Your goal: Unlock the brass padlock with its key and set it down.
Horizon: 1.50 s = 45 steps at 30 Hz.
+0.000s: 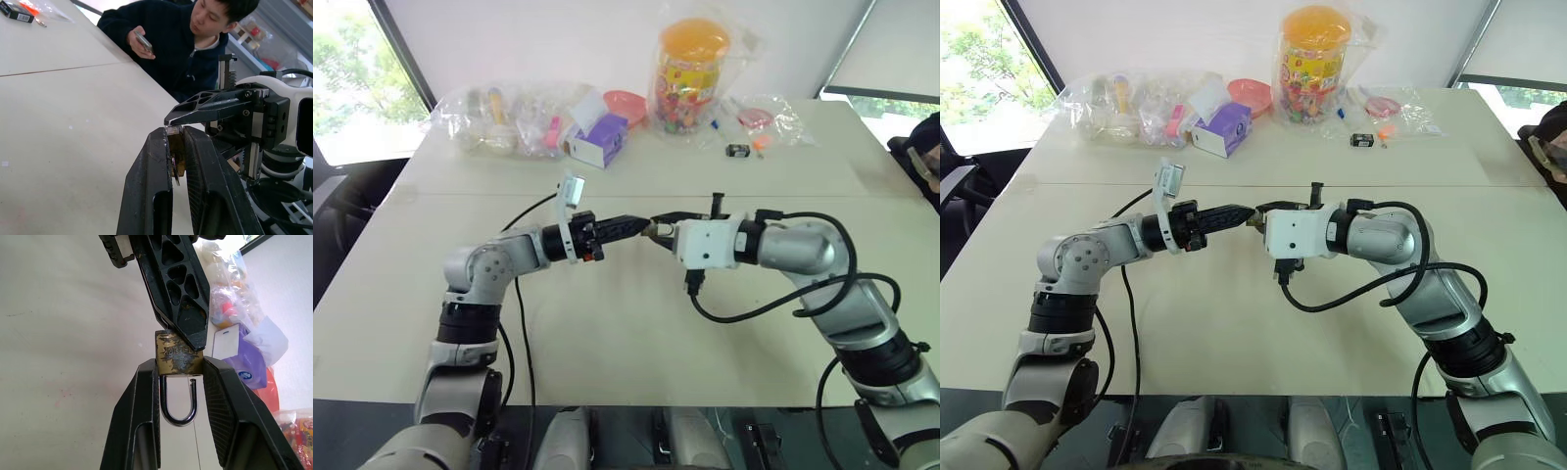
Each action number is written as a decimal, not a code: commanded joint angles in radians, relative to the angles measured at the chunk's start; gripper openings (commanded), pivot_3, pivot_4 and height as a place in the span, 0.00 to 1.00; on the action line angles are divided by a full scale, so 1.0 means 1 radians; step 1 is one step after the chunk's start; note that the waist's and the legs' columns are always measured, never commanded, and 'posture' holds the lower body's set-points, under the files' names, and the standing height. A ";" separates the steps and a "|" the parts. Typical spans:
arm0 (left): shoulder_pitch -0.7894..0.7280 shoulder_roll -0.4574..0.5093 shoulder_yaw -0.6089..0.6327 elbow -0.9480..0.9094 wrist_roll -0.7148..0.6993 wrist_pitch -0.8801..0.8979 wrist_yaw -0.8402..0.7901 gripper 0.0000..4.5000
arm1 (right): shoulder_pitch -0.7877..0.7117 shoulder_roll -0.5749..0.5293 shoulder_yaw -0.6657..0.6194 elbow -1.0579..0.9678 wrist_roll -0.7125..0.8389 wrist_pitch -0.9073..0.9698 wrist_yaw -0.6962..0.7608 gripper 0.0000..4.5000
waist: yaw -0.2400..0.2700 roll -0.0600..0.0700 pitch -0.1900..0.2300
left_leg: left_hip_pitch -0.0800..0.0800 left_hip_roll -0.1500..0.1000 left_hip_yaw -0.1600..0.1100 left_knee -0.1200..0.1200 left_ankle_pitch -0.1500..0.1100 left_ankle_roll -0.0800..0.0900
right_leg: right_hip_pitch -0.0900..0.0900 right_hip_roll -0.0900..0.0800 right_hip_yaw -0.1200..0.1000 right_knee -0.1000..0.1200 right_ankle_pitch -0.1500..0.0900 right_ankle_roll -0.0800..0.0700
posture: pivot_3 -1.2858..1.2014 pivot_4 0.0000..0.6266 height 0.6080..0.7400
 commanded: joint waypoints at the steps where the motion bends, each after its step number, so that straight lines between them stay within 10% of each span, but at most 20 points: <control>1: 0.004 0.014 -0.020 -0.039 -0.010 0.015 -0.019 0.01 | -0.024 -0.001 -0.019 -0.035 0.004 -0.019 -0.005 0.16 | 0.000 0.000 0.000 | 0.000 0.000 0.000 0.000 0.000 0.000 | 0.000 0.000 0.000 0.000 0.000 0.000 | 0.52 0.24 1.00; 12: 0.009 0.029 -0.025 -0.055 -0.015 0.036 -0.017 0.01 | -0.037 0.001 -0.017 -0.019 0.001 -0.037 -0.003 0.16 | 0.000 0.000 0.000 | 0.000 0.000 0.000 0.000 0.000 0.000 | 0.000 0.000 0.000 0.000 0.000 0.000 | 0.52 0.24 1.00; 19: -0.002 0.027 -0.003 -0.047 -0.025 0.047 -0.006 0.00 | -0.042 0.007 -0.023 -0.016 0.019 -0.016 0.001 0.93 | 0.000 0.000 0.000 | 0.000 0.000 0.000 0.000 0.000 0.000 | 0.000 0.000 0.000 0.000 0.000 0.000 | 0.52 0.24 1.00; 26: -0.021 0.053 0.015 -0.018 -0.012 0.030 -0.018 0.00 | -0.014 0.008 -0.142 -0.061 0.192 0.186 0.029 0.99 | 0.001 0.000 0.000 | 0.000 0.000 0.000 0.000 0.000 0.000 | 0.000 0.000 0.000 0.000 0.000 0.000 | 0.52 0.24 1.00; 29: -0.023 0.065 0.011 -0.013 -0.010 0.024 -0.029 0.00 | -0.015 -0.002 -0.188 -0.077 0.261 0.263 0.035 0.80 | 0.001 0.000 0.000 | 0.000 0.000 0.000 0.000 0.000 0.000 | 0.000 -0.001 0.000 0.000 0.000 0.000 | 0.52 0.24 1.00; 36: -0.030 0.076 0.003 -0.010 -0.009 0.015 -0.053 0.00 | -0.028 0.019 -0.218 -0.086 0.340 0.361 -0.016 0.01 | 0.000 0.000 0.000 | 0.000 0.000 0.000 0.000 0.000 0.000 | 0.000 -0.001 0.000 0.000 0.000 0.000 | 0.52 0.24 1.00; 45: -0.049 0.075 0.008 -0.007 -0.021 0.021 -0.071 0.00 | 0.001 0.068 -0.144 -0.098 0.344 0.362 -0.081 0.01 | 0.000 0.000 0.000 | 0.000 0.000 0.000 0.000 0.000 0.000 | 0.000 0.000 0.000 0.000 0.000 0.000 | 0.52 0.24 1.00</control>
